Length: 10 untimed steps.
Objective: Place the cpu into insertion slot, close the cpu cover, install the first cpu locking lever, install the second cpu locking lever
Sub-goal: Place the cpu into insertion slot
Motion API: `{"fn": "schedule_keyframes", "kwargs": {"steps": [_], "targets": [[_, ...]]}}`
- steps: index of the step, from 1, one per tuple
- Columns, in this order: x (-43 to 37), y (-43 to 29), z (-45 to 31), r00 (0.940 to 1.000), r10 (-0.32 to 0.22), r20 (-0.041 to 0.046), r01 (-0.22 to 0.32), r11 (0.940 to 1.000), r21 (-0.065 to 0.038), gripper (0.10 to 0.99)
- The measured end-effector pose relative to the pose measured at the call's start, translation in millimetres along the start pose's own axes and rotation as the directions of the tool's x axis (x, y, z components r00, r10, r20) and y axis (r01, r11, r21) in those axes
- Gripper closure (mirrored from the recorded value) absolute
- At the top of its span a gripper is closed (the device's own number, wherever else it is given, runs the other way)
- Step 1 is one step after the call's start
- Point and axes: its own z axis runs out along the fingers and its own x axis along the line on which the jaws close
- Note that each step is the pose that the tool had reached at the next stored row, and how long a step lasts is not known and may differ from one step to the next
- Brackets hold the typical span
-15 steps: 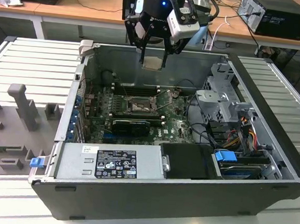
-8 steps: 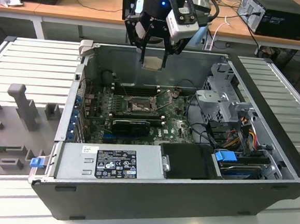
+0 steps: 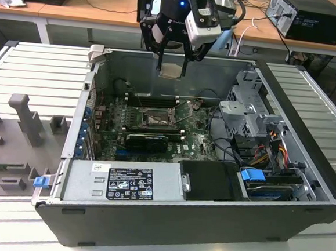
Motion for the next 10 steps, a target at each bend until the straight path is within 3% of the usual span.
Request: {"fn": "schedule_keyframes", "kwargs": {"steps": [10], "targets": [[0.0,-0.1,0.3,0.9989,0.047,0.0045,-0.047,0.9989,0.000,0.557]]}}
